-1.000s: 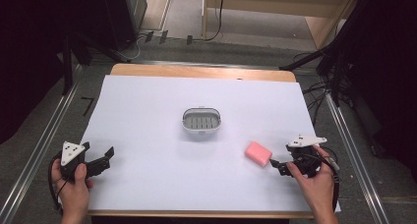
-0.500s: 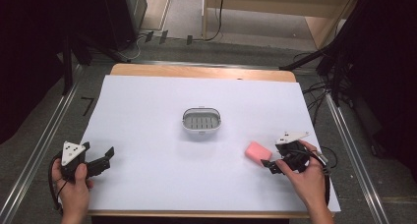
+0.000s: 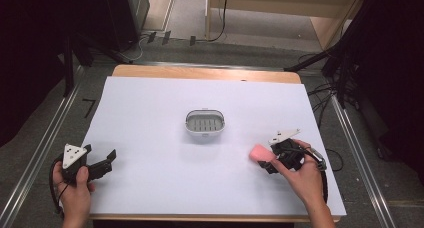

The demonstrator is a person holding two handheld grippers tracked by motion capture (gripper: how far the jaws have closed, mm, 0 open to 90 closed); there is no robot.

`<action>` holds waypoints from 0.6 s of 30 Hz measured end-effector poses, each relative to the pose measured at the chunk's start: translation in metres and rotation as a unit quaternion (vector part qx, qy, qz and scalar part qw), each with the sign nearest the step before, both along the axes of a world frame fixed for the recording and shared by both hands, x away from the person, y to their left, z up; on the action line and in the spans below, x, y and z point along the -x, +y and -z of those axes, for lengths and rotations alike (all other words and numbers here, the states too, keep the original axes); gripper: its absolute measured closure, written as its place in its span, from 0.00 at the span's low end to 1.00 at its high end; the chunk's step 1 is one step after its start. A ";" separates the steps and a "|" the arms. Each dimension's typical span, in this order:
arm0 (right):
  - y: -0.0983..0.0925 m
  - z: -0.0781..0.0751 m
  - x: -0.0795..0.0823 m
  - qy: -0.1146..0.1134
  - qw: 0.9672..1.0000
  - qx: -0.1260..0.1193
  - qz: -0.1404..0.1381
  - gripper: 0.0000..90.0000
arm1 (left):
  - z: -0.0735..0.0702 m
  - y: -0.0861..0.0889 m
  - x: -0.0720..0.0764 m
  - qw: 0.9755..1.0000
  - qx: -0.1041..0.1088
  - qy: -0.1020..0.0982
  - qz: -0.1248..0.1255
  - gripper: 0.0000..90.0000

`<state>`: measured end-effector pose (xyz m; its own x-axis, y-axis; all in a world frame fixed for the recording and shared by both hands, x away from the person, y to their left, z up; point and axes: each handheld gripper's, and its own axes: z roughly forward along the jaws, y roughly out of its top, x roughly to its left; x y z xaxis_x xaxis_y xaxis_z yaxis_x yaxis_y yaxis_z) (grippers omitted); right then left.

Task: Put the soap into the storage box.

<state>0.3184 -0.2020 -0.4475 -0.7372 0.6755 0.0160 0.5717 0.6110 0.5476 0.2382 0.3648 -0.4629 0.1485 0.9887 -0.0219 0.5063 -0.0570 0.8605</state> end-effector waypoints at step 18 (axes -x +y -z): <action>0.013 0.011 -0.009 0.020 1.000 0.020 -0.010 0.38 | 0.000 0.000 0.000 1.000 0.000 0.000 -0.001 0.15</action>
